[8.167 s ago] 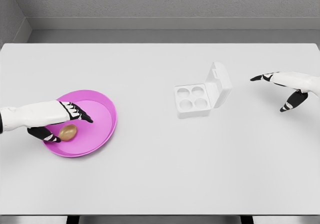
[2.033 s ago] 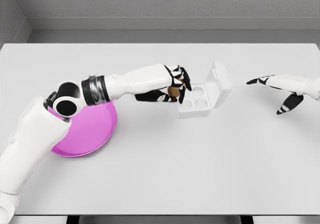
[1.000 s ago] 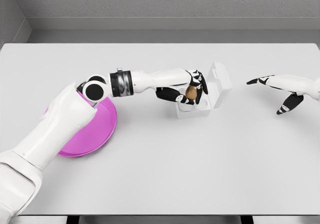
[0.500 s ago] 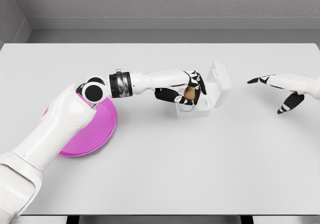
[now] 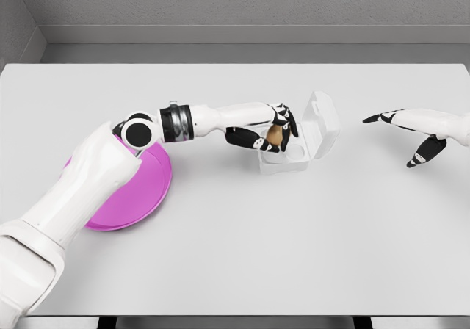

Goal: Pack egg into the box and close the box lid

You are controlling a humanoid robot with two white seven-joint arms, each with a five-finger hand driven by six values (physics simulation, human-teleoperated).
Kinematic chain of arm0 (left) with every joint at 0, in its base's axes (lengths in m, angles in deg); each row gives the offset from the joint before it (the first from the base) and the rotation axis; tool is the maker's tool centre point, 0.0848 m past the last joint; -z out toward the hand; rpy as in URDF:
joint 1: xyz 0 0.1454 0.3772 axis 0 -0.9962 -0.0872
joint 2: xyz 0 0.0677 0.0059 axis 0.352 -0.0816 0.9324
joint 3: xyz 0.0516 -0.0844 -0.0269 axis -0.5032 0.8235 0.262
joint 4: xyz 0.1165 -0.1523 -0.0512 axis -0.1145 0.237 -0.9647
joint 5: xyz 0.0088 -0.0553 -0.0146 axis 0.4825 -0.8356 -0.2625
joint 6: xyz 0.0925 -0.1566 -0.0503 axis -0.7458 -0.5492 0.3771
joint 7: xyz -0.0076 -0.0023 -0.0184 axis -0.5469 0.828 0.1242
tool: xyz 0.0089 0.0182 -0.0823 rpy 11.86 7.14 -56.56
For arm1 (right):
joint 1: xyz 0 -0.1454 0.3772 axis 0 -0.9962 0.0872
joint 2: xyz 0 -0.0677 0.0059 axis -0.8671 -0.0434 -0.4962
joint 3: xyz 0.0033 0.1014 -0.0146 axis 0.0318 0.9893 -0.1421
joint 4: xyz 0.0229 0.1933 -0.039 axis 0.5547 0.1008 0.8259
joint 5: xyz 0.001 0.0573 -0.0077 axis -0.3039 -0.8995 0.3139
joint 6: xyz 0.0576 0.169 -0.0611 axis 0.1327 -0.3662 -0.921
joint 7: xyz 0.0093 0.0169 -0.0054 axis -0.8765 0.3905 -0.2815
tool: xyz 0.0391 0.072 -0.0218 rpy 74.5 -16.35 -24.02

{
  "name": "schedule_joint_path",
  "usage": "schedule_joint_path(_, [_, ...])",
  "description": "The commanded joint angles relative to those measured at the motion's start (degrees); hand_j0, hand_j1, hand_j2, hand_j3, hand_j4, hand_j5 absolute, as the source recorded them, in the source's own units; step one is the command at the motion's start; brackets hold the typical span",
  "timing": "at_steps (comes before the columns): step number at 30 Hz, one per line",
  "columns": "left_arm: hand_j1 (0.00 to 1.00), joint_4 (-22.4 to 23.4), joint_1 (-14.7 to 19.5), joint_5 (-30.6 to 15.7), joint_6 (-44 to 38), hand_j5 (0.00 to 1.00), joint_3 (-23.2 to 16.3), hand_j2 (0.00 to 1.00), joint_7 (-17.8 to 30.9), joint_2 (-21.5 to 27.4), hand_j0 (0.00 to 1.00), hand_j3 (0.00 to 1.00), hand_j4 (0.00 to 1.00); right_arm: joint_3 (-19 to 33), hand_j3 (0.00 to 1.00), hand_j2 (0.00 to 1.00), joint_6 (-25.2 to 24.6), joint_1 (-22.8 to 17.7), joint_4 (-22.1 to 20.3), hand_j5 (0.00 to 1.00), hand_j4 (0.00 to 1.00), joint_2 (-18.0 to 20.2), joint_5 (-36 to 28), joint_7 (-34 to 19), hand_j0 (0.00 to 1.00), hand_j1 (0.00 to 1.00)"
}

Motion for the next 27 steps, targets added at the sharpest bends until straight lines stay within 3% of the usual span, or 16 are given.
schedule_joint_path(1, [0.30,0.0,0.1,-0.8,-0.2,0.30,-0.6,0.30,0.0,0.0,0.30,0.30,0.30,0.0,1.00,1.00,-0.1,0.0,0.0,1.00,1.00,0.1,-0.2,0.0,1.00,1.00])
schedule_joint_path(5, [0.30,0.0,0.3,-1.0,-0.2,0.30,-1.3,0.30,0.0,0.1,0.30,0.30,0.30,0.0,1.00,1.00,0.0,0.0,-0.1,1.00,1.00,0.0,-0.2,0.0,1.00,1.00])
schedule_joint_path(8, [0.30,0.0,1.9,-3.2,-0.2,0.30,-5.3,0.30,0.0,0.4,0.30,0.30,0.30,0.0,1.00,1.00,-0.1,0.0,-0.1,1.00,1.00,0.0,-0.2,0.0,1.00,1.00])
schedule_joint_path(13, [0.30,-0.3,2.8,-3.7,-0.2,0.30,-7.4,0.30,0.0,0.7,0.30,0.30,0.30,0.0,1.00,1.00,-0.1,0.0,-0.1,1.00,1.00,0.0,-0.2,0.0,1.00,1.00])
schedule_joint_path(19, [0.30,0.1,3.9,-12.8,-0.2,0.30,-7.6,0.30,0.0,1.8,0.30,0.30,0.30,0.0,1.00,1.00,-0.1,0.0,0.0,1.00,1.00,0.1,-0.2,0.0,1.00,1.00])
schedule_joint_path(27, [0.30,5.1,4.0,-13.2,-0.2,0.30,-7.6,0.30,0.0,1.1,0.30,0.30,0.30,0.0,1.00,1.00,0.0,0.0,0.0,1.00,1.00,0.1,-0.1,0.0,1.00,1.00])
